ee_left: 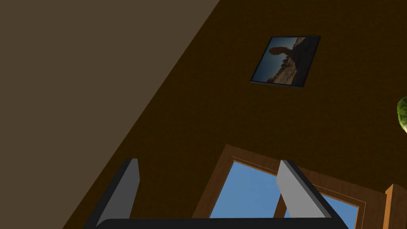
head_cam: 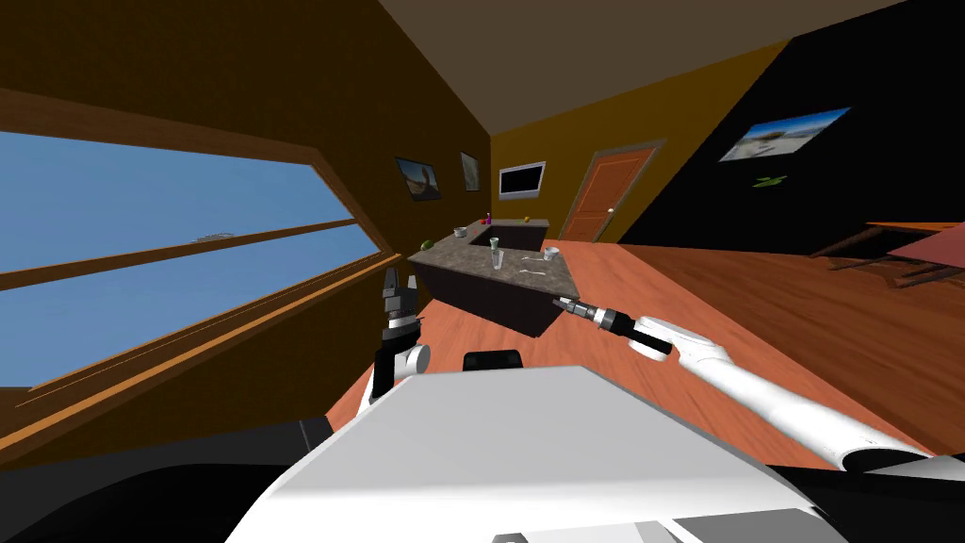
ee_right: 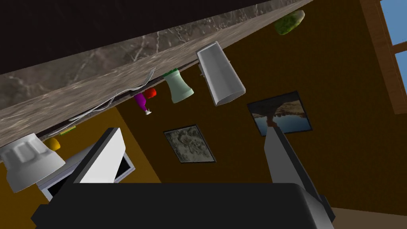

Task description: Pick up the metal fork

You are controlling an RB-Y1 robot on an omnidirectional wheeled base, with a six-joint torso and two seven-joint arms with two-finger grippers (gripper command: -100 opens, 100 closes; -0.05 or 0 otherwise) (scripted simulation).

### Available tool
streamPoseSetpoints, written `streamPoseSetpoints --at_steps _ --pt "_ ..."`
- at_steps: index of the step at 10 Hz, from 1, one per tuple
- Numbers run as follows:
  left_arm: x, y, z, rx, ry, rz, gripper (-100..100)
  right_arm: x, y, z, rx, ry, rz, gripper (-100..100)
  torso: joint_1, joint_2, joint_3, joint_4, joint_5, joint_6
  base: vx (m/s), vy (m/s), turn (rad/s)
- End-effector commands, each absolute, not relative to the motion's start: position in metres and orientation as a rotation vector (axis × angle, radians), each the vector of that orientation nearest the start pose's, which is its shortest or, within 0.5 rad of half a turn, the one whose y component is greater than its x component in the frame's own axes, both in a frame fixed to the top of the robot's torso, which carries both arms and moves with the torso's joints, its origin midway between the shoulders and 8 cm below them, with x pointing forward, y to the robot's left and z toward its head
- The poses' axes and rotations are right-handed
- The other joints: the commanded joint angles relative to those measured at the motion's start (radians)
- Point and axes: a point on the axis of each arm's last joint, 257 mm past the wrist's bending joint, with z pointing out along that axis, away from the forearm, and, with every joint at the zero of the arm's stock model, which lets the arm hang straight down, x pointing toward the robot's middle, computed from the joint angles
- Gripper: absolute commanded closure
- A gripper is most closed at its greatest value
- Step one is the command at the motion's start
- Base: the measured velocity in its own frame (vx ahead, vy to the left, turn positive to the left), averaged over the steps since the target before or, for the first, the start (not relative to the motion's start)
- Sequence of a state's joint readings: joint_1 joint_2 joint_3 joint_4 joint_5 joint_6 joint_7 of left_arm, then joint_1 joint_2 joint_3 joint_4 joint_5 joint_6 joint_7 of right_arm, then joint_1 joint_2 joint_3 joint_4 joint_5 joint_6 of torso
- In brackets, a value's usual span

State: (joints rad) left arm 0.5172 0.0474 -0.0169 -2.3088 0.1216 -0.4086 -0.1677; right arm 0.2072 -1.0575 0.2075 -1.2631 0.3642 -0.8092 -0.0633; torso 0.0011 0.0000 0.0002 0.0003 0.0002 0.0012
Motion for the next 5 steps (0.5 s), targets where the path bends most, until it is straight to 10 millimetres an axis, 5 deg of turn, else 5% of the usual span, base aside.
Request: streamPoseSetpoints --at_steps 1,5 --pt "0.352 0.285 0.013 -0.698 0.684 -1.223 0 0.379 -0.432 -0.294 -0.149 2.034 0.649 -100 0.000 0.000 0.000 0.000 0.000 0.000 0.010 0.067 0.215" --pt "0.352 0.285 0.013 -0.698 0.684 -1.223 0 0.361 -0.488 -0.306 -0.220 2.176 0.496 -100 0.001 -0.001 -0.001 0.000 0.000 0.000 0.015 0.065 0.191"
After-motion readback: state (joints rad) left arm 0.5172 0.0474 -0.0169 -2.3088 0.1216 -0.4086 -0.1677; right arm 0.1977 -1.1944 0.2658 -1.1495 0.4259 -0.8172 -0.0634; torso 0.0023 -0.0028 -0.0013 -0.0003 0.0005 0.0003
